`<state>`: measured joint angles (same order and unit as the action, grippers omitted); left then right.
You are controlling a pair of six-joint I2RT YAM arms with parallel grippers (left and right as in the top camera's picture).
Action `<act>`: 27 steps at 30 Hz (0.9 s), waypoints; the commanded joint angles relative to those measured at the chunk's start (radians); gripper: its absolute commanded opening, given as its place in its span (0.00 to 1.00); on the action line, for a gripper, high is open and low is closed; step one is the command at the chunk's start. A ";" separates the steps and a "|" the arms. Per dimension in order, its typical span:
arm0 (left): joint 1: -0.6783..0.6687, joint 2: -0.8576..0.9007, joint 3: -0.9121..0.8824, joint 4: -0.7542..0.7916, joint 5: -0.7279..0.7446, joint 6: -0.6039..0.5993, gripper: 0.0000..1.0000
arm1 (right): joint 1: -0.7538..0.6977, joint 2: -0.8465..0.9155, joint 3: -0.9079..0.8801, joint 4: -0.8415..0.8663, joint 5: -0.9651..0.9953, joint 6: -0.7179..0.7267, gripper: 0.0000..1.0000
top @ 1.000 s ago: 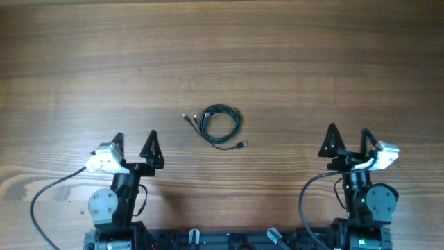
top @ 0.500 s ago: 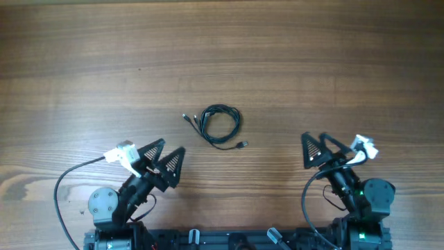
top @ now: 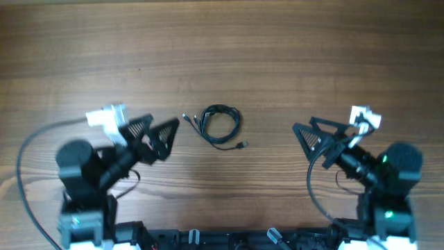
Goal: Untangle cables
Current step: 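Move both grippers toward the black cable bundle at table center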
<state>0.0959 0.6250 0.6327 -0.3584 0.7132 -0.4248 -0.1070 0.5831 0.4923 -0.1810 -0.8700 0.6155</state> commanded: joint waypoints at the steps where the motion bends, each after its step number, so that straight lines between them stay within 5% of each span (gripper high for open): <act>1: -0.007 0.179 0.263 -0.167 0.007 0.028 1.00 | 0.003 0.131 0.223 -0.232 -0.077 -0.124 1.00; 7: -0.007 0.275 0.376 -0.258 0.151 0.028 1.00 | 0.003 0.214 0.320 -0.361 -0.214 -0.205 1.00; 9: -0.007 0.291 0.376 -0.274 0.149 0.029 0.81 | 0.003 0.224 0.317 -0.397 -0.209 -0.331 1.00; 12: -0.008 0.319 0.376 -0.347 0.119 0.118 0.82 | 0.003 0.245 0.317 -0.528 -0.012 -0.481 1.00; 14: -0.022 0.342 0.376 -0.447 -0.010 0.208 0.85 | 0.003 0.279 0.317 -0.647 0.283 -0.582 1.00; 15: -0.045 0.361 0.376 -0.515 -0.195 0.220 0.86 | 0.003 0.307 0.314 -0.671 0.356 -0.513 1.00; 18: -0.107 0.405 0.376 -0.591 -0.473 0.208 0.86 | 0.017 0.388 0.315 -0.665 0.323 -0.519 1.00; 27: -0.340 0.562 0.414 -0.437 -0.585 0.035 0.86 | 0.315 0.690 0.341 -0.598 0.377 -0.422 1.00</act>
<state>-0.1860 1.1282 1.0035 -0.8089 0.2401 -0.3046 0.0952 1.1885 0.8005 -0.7761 -0.5632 0.1673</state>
